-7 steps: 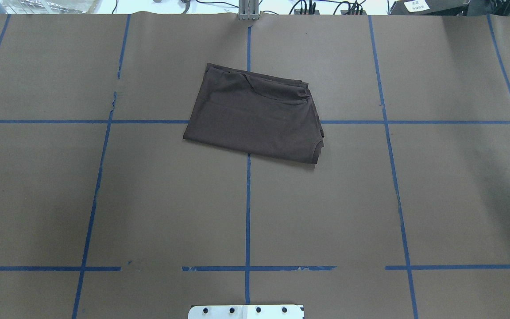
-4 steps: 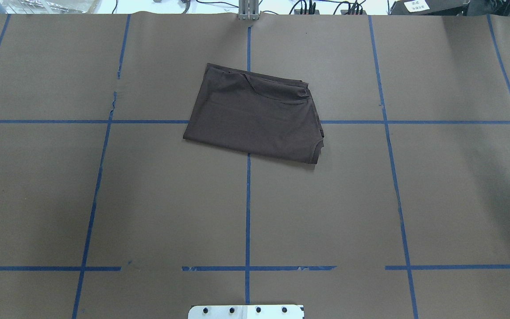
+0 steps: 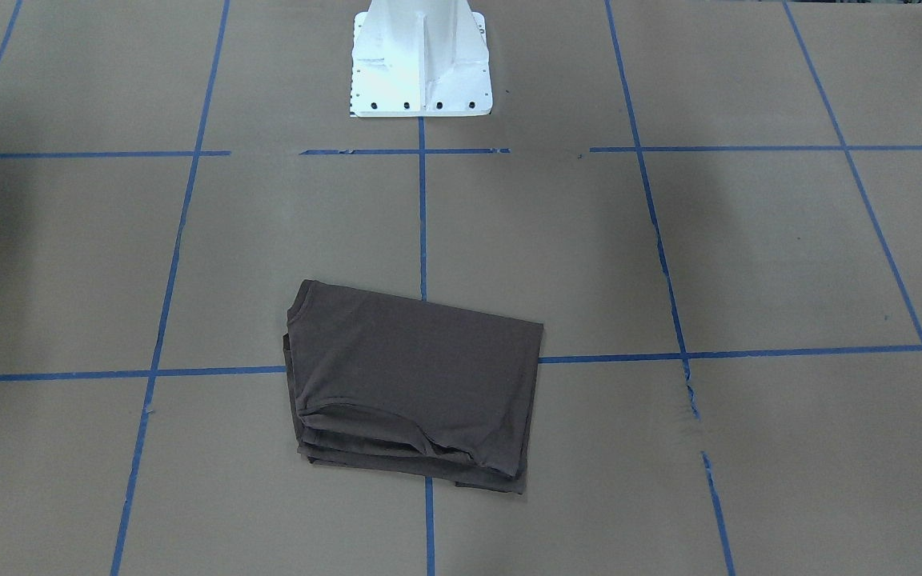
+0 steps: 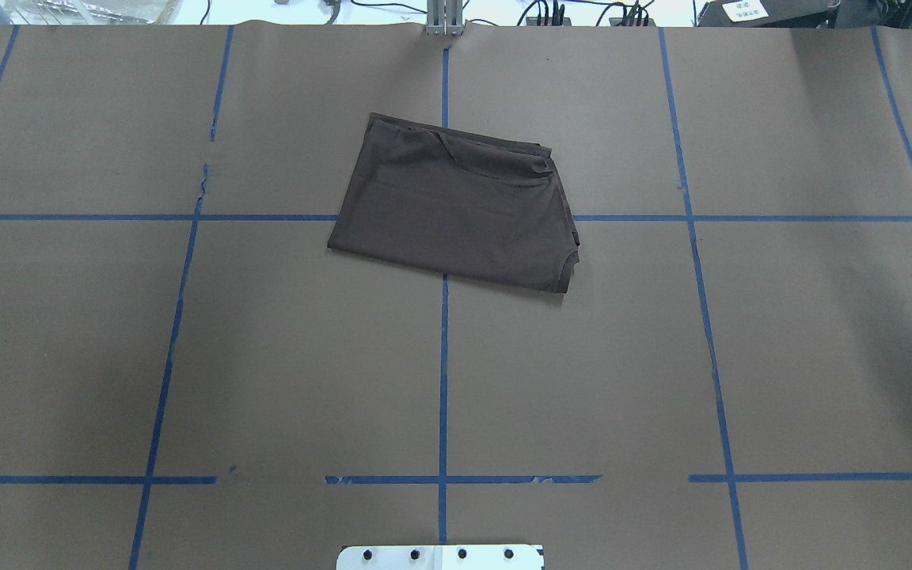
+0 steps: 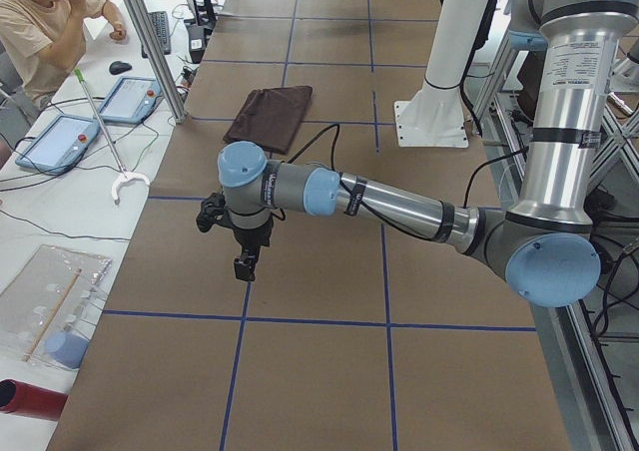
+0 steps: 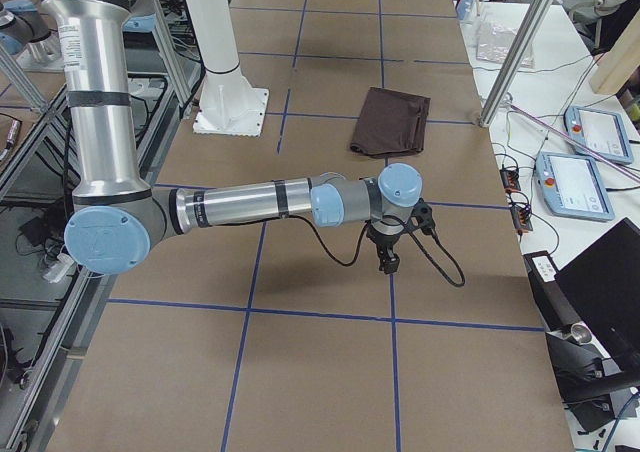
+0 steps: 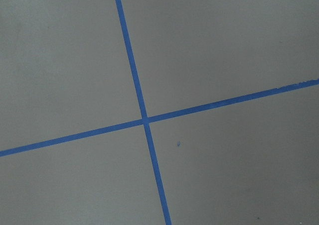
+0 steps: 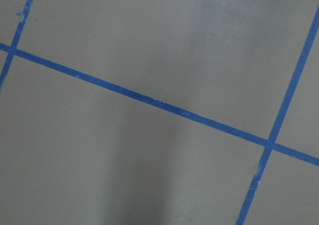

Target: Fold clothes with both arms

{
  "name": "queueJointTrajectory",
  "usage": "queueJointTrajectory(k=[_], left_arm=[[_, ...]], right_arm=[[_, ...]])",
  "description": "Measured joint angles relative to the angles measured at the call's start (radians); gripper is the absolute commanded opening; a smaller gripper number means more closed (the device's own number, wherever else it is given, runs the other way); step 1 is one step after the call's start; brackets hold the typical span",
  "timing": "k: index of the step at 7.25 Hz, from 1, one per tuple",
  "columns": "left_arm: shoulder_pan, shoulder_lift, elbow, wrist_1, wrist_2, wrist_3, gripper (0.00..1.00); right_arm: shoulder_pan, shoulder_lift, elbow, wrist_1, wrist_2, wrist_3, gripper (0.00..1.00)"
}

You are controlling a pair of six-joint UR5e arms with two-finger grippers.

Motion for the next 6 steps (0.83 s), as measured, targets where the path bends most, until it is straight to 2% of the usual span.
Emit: queueJointTrajectory(k=[6], left_arm=[[0.001,0.0,-0.044,0.04,-0.002,0.0,1.0]], right_arm=[[-0.002,-0.001,-0.003,0.0,0.0,-0.001,1.0]])
